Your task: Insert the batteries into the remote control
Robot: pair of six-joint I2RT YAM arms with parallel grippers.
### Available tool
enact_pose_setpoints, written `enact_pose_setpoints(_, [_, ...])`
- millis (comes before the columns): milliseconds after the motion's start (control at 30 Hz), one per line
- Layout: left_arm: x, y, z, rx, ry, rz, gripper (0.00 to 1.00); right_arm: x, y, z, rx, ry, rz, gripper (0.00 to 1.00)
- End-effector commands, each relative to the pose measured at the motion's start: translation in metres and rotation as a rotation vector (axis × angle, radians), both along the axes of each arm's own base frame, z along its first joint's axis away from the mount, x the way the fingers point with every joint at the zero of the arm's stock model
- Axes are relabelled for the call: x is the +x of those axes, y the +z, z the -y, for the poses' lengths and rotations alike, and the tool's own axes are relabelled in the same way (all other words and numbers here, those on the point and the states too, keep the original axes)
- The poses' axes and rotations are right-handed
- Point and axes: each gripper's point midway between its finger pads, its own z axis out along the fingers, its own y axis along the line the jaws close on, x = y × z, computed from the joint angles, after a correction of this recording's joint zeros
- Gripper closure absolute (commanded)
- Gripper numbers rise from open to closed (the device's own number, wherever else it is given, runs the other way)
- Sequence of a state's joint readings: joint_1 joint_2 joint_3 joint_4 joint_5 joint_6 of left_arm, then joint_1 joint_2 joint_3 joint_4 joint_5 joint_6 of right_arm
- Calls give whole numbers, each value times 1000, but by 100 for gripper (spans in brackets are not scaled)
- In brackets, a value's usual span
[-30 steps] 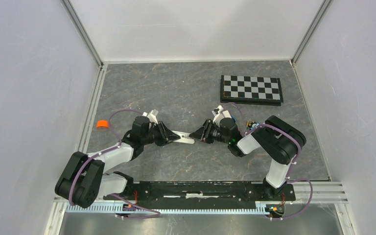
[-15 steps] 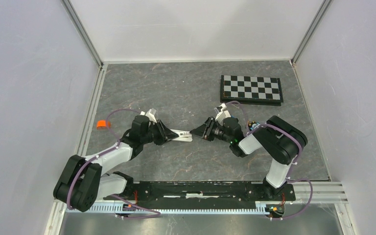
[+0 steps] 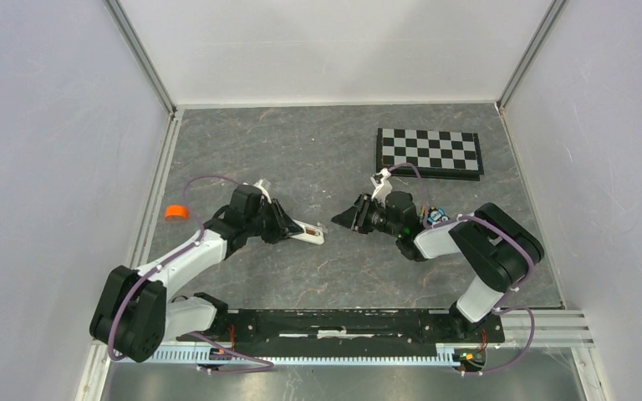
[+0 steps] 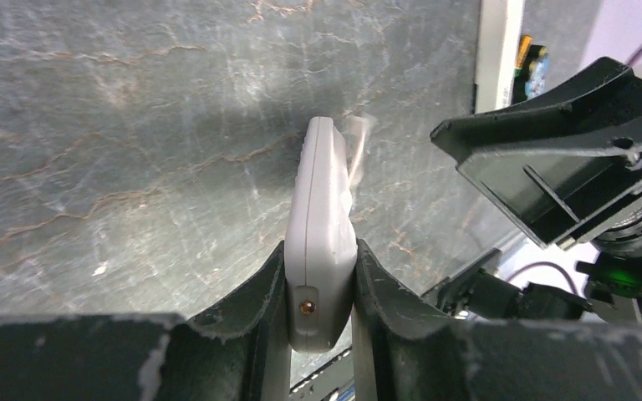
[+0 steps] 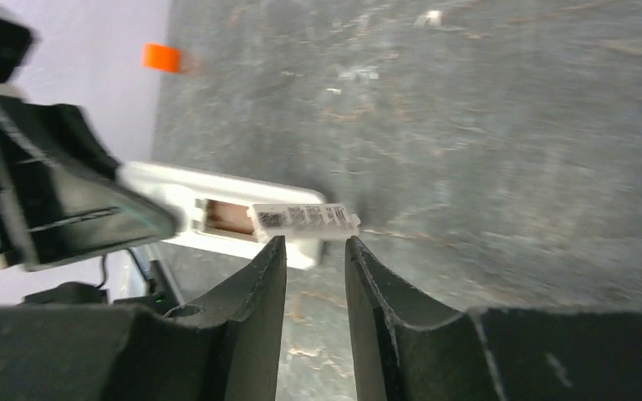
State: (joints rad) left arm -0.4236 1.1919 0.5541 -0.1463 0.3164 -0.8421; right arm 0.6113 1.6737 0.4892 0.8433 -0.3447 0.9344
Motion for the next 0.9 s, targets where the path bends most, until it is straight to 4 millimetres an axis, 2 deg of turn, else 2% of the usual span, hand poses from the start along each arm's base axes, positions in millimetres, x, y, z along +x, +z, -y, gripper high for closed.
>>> enact_pose_setpoints(0, [-9, -23, -51, 317, 48, -58, 98, 9, -13, 23, -142, -45, 27, 63])
enact_pose_setpoints(100, [-4, -14, -56, 346, 55, -36, 98, 7, -14, 31, -192, -43, 51, 62])
enact_pose_setpoints(200, [0, -3, -54, 346, 42, -7, 98, 7, -3, 32, -222, -8, 103, 58])
enact_pose_setpoints(267, [5, 12, -48, 315, 21, 34, 98, 6, 7, 30, -230, 30, 147, 51])
enact_pose_setpoints(333, [9, 33, -36, 261, -19, 85, 98, 3, 23, 26, -216, 72, 211, 44])
enact_pose_setpoints(400, [11, 57, -22, 194, -94, 155, 98, -1, 42, 21, -195, 128, 295, 31])
enact_pose_setpoints(433, [12, 70, -15, 164, -133, 191, 98, -6, 57, 17, -168, 175, 361, 23])
enact_pose_setpoints(500, [9, 94, 0, 99, -228, 263, 98, -23, 86, 6, -92, 299, 494, 14])
enact_pose_setpoints(567, [-1, 119, 13, 31, -344, 337, 98, -45, 109, -4, -2, 425, 573, 12])
enact_pose_setpoints(633, [-15, 140, 22, -27, -459, 401, 98, -59, 123, -10, 48, 482, 599, 11])
enact_pose_setpoints(733, [-33, 164, 26, -61, -590, 506, 98, -64, 143, -9, 73, 486, 649, 9])
enact_pose_setpoints(867, [-51, 187, 33, -119, -744, 635, 98, -70, 157, -10, 48, 559, 735, 8])
